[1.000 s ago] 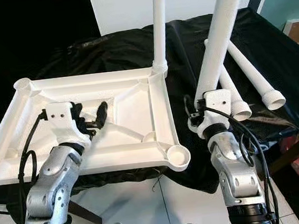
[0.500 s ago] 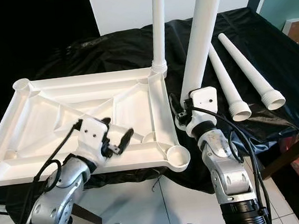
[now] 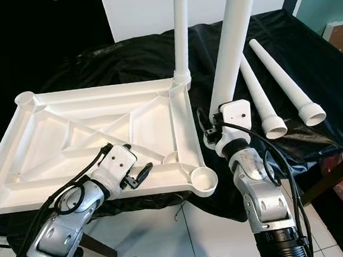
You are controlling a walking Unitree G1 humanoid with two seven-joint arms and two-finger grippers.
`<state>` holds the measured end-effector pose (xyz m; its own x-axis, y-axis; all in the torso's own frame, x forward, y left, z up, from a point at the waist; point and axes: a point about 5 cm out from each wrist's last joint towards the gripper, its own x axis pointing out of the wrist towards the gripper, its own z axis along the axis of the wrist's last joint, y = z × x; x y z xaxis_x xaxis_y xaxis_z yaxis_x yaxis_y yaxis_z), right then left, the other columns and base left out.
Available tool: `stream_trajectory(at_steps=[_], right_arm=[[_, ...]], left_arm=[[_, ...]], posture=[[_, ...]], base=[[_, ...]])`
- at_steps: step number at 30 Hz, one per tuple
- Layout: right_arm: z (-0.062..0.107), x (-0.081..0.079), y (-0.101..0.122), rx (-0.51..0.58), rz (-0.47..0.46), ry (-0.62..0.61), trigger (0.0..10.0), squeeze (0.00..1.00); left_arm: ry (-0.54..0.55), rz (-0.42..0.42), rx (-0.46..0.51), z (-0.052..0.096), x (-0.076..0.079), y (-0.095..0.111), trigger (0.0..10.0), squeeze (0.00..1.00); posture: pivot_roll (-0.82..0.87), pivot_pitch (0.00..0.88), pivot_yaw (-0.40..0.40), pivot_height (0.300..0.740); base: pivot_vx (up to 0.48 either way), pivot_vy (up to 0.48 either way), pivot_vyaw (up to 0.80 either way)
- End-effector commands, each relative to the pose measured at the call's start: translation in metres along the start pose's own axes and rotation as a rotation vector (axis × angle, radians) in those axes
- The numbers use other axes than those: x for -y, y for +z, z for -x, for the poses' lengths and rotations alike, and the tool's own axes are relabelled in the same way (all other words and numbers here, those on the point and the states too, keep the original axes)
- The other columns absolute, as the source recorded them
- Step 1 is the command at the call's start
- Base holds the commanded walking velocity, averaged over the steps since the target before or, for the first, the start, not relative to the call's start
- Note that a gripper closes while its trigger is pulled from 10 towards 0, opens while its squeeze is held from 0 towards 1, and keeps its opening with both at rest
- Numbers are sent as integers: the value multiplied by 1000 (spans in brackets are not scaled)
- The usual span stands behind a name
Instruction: Building children table
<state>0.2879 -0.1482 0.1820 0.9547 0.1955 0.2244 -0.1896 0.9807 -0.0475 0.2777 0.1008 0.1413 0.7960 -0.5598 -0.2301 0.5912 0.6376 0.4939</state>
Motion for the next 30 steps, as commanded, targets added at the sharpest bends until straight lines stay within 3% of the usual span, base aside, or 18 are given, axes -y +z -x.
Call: stream_trajectory(at_steps=[1,12,21,25,30], right_arm=[[-1,1,3,20,12,-4,10000,0],[-2,1,3,19,11,2,10000,0],[-3,0,2,16,6,0,10000,0],[-3,-5,-4,-5,-25,3,10000,0],[-3,-6,-7,-16,-40,7,10000,0]], left_arm=[[65,-56,-120,-5,-5,-19,10000,0],[83,-122,-124,-19,-8,-15,10000,0],[150,-115,-125,-27,-14,-14,10000,0],[257,-97,-143,-33,-23,-17,10000,0],[267,-66,-137,-33,-26,-16,10000,0]], posture=[[-49,93,18,740],[-49,92,11,740],[-48,92,12,740],[-44,90,8,740],[-39,92,8,740]], base=[[0,0,0],[0,0,0],[0,0,0],[0,0,0],[0,0,0]])
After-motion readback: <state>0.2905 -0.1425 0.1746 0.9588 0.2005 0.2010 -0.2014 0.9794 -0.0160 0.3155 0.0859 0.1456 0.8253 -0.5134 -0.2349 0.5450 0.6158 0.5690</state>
